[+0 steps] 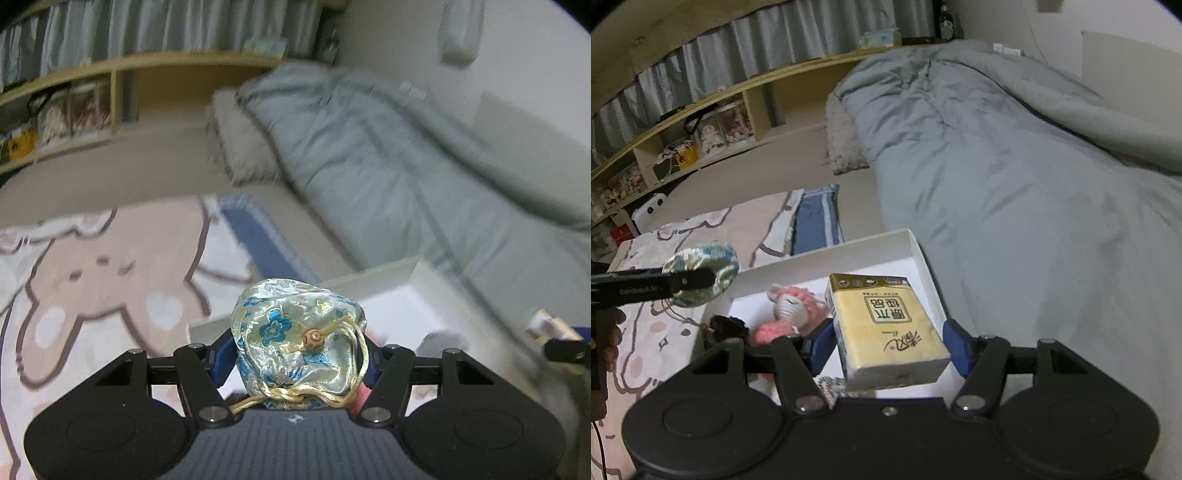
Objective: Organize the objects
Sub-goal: 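Lift the pouch and tissue pack and carry both over the white box, then lower the pouch with the left tool while the right tool lowers the tissue pack into the box, opening both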
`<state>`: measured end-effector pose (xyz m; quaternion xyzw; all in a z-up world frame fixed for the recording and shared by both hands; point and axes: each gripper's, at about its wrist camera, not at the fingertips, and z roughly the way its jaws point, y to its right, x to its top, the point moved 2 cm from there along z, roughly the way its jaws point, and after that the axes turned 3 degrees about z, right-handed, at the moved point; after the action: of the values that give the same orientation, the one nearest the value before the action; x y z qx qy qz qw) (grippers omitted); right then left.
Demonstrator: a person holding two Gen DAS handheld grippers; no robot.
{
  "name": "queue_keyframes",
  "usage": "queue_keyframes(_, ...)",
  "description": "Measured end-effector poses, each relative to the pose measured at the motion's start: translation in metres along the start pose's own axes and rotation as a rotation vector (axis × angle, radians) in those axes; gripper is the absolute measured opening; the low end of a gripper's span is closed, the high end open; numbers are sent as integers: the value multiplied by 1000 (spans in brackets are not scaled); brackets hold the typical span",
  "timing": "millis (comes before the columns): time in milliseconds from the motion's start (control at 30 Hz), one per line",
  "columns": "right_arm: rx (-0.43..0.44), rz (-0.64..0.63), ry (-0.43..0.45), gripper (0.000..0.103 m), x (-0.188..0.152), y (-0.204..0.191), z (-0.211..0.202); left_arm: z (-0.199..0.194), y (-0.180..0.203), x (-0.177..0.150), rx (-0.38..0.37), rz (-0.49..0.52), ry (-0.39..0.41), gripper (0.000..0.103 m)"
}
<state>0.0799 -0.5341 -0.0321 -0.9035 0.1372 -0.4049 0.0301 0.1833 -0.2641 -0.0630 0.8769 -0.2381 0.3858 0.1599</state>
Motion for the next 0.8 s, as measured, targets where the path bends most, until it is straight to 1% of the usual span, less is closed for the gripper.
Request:
queue_keyframes(100,-6,11,-31,64,-7,6,9,18,-2,-7,34,4,-79,64)
queue_keyframes(167,-16,11,-51,64,-12,7,14,26,-4,-11,51,5,-109,64)
queue_keyframes(233,-33,4,-69,64,-17,7,19,33,-5,-11,55,3,-105,64)
queue_keyframes(333,-48,-16,-76,64,-23,5,26,40,-5,-7,25,-27,-55,64)
queue_keyframes(367,-54,-22,-76,65,-25,4,28,43,-5,-6,25,-29,-51,64)
queue_keyframes(433,-77,-29,-79,67,-27,3,33,49,-3,-6,43,-19,-81,66)
queue_keyframes(467,-90,-38,-99,72,-28,2,36,52,-2,-7,37,-19,-103,72)
queue_keyframes(500,-100,-43,-112,75,-28,1,37,53,-2,-9,33,-20,-127,80)
queue_keyframes(533,-103,-46,-113,78,-29,1,37,52,-3,-11,41,-20,-135,84)
queue_keyframes(567,-96,-46,-112,79,-30,0,35,49,-3,-11,46,-14,-131,86)
queue_keyframes(800,-81,11,-115,79,-26,3,28,31,-10,-8,41,-18,-126,87)
